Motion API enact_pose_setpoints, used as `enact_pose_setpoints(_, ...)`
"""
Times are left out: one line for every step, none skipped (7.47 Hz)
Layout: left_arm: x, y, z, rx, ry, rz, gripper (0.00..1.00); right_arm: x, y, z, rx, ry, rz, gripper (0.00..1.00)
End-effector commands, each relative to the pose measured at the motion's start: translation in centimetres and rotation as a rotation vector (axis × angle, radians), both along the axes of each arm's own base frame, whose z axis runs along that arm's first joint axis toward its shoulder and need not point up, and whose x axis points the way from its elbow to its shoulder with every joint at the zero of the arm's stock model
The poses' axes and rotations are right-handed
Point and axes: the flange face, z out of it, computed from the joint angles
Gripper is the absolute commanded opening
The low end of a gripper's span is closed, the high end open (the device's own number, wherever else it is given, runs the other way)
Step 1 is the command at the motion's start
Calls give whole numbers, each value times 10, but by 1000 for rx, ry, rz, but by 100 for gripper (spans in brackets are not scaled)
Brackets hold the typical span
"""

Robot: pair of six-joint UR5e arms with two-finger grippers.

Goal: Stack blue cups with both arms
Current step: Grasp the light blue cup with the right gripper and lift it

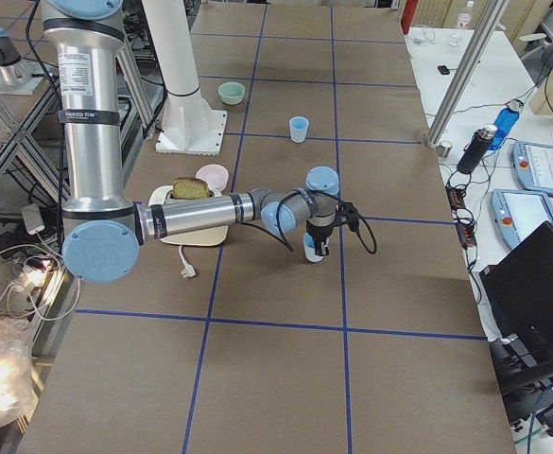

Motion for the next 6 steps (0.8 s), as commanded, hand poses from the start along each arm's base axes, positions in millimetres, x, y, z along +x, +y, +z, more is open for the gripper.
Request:
enact_pose_setpoints(1,10,2,-123,14,-129,98,19,-15,-43,8,-102,23,0)
enact_pose_setpoints(1,13,-3,-184,18,-203,98,23,-26,-87,-18,-130,44,0)
enact_pose_setpoints(1,15,-2,-196,18,-213,98,16,-41,-166,-83,-140,99,0)
enact_pose_setpoints(2,15,-2,-197,16,-213,98,-17,-38,-236,-131,-157,112,0)
enact_pose_setpoints(2,14,-3,-197,18,-214,98,-62,-32,-294,-174,-185,151,0)
enact_pose_setpoints(2,14,-1,-199,16,-212,98,-118,-18,-337,-217,-192,213,0)
